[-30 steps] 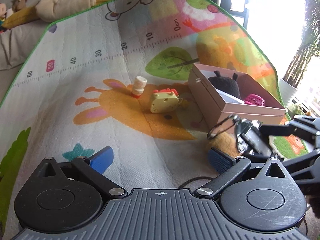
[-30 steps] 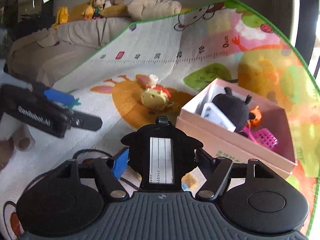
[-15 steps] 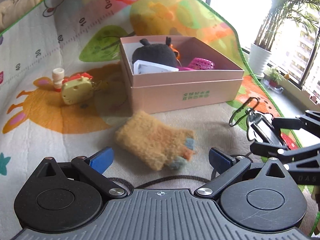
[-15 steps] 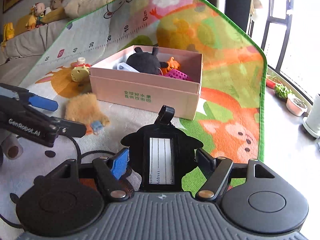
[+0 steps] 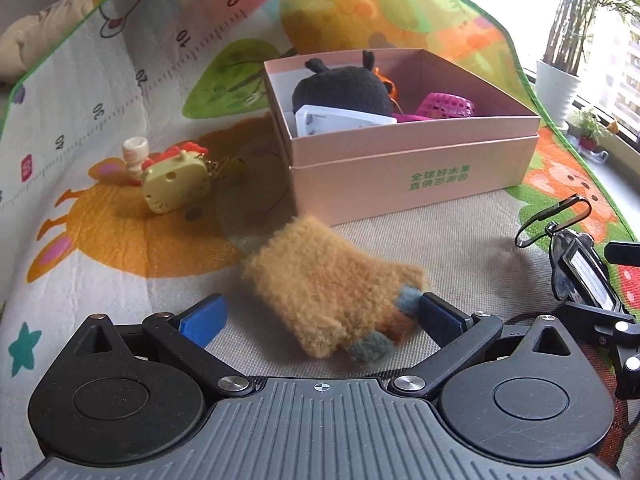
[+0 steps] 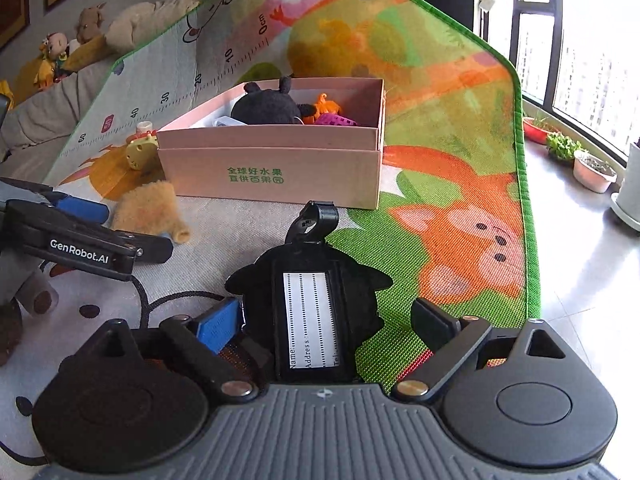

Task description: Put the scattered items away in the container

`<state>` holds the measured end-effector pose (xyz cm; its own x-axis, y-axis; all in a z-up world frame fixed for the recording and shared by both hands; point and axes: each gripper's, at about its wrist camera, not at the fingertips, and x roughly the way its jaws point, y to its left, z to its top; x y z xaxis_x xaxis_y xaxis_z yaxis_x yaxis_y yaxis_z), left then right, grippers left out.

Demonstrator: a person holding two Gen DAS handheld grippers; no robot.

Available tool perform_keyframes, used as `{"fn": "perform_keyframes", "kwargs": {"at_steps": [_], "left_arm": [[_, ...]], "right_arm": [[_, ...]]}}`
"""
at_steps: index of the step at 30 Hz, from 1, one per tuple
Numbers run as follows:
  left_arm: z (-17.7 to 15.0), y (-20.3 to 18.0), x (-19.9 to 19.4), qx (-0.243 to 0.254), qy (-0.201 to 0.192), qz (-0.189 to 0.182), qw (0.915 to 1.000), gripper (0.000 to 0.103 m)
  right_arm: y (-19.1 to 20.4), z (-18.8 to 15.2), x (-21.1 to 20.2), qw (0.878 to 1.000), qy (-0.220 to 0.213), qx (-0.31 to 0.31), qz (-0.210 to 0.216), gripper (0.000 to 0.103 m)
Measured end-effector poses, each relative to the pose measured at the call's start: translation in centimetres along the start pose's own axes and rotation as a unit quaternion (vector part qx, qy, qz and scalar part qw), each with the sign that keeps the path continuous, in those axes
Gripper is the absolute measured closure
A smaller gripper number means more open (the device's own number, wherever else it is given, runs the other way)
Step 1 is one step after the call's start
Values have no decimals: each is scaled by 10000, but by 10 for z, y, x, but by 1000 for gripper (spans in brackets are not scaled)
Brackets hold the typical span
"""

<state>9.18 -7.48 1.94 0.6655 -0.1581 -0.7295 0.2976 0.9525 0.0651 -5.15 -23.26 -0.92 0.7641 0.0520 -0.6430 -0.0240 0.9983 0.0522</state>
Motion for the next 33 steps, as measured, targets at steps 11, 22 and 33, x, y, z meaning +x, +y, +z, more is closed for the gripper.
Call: {"fn": "perform_keyframes", "kwargs": {"at_steps": [11, 22, 33], "left_arm": [[-17, 45, -25, 269, -14, 237, 9994, 0], [8, 16, 7, 55, -131, -387, 9991, 0], [-12, -21, -8, 1435, -113, -1738, 9742, 0]], "right_arm": [[0, 0, 1, 10000, 5, 17, -52, 6], [-4, -1, -3, 9996, -132, 178, -160, 5], [-5, -1, -3, 9997, -99, 213, -105, 3]]}}
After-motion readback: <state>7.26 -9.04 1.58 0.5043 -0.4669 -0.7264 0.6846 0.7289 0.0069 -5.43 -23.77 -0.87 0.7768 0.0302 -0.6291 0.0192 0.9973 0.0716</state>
